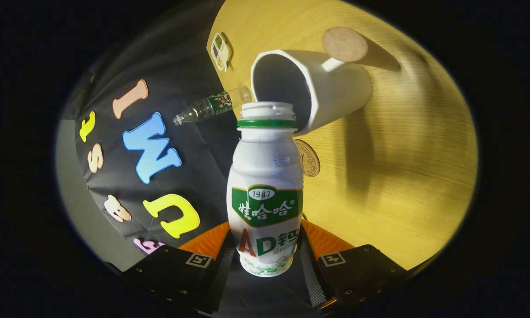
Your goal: Take the bottle from table, then pour the juice into the cup, finally place the bottle on the coaster
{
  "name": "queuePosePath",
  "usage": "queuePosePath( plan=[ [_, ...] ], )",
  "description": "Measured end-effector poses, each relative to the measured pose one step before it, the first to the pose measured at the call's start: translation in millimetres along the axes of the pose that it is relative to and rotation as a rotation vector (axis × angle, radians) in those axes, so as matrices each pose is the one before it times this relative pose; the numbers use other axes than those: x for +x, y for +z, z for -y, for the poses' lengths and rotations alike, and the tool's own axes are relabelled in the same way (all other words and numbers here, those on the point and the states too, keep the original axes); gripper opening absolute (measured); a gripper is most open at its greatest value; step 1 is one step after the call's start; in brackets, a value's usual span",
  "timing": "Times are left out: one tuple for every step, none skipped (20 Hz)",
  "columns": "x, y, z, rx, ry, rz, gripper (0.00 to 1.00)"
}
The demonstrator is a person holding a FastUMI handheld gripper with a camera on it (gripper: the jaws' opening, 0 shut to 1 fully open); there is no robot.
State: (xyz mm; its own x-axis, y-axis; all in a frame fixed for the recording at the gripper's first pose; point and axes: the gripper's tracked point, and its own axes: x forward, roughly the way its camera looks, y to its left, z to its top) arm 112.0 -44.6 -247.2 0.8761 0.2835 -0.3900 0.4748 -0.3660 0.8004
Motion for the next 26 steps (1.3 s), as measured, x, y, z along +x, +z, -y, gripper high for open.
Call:
queuePosePath(
  plan=[
    [-0.85, -0.19, 0.88, -0.01937, -0.00138, 0.00108, 0.74],
    [-0.9, 1.93, -0.19, -0.02452, -0.00062, 0.00792, 0.74],
    [-0.37, 1.31, 1.77, -0.03062, -0.0048, 0.00572, 0.74],
    [-0.26, 0.46, 2.07, -0.03561, -0.00747, 0.00404, 0.74],
    [-0.97, 1.22, 2.39, -0.03165, -0.00514, 0.00197, 0.74],
    [-2.3, 0.35, 0.51, -0.02976, -0.00299, -0.00159, 0.74],
    [-1.86, 2.36, 0.89, -0.03165, -0.00034, 0.00507, 0.74],
    [-1.52, 1.52, 0.61, -0.03318, -0.00305, 0.0017, 0.74],
    [-1.15, 2.61, 1.06, -0.03321, -0.00129, 0.00643, 0.74],
    [-0.92, 0.98, 0.45, -0.03182, -0.00047, 0.00231, 0.74],
    [-0.95, 0.44, 0.53, -0.03103, -0.00157, 0.00361, 0.74],
    [0.09, 0.99, 2.17, -0.03333, -0.00256, 0.00287, 0.74],
    [-0.05, -0.59, 1.47, -0.0345, -0.0041, -0.00039, 0.74],
    [-0.19, -0.3, 2.4, -0.03751, -0.00635, 0.00283, 0.74],
    [-0.52, 0.01, 2.25, -0.0402, -0.00458, 0.00392, 0.74],
    [-1.19, -0.66, 1.65, -0.04264, -0.0068, 0.00889, 0.74],
    [-1.22, -0.31, 0.51, -0.04339, -0.00234, 0.01346, 0.74],
    [-0.7, 1.74, 0.58, -0.03942, -0.0009, 0.0119, 0.74],
    [-0.39, -0.27, 0.02, -0.03739, -0.00585, 0.01102, 0.74],
    [-1.04, -0.2, 0.27, -0.03518, -0.00484, 0.00872, 0.74],
    [-0.19, 1.17, 0.02, -0.03746, -0.00413, 0.01197, 0.74],
    [-0.73, -0.81, -1.79, -0.03944, -0.00351, 0.00927, 0.74],
    [-1.01, -0.29, -0.06, -0.03851, -0.00796, 0.00379, 0.74],
    [-0.93, -1.2, -0.3, -0.03872, -0.00588, 0.00922, 0.74],
    [-1.33, 0.48, 0.23, -0.03917, -0.00607, 0.01009, 0.74],
    [0.28, 0.24, -2.02, -0.03704, -0.00809, 0.00721, 0.74]
  ],
)
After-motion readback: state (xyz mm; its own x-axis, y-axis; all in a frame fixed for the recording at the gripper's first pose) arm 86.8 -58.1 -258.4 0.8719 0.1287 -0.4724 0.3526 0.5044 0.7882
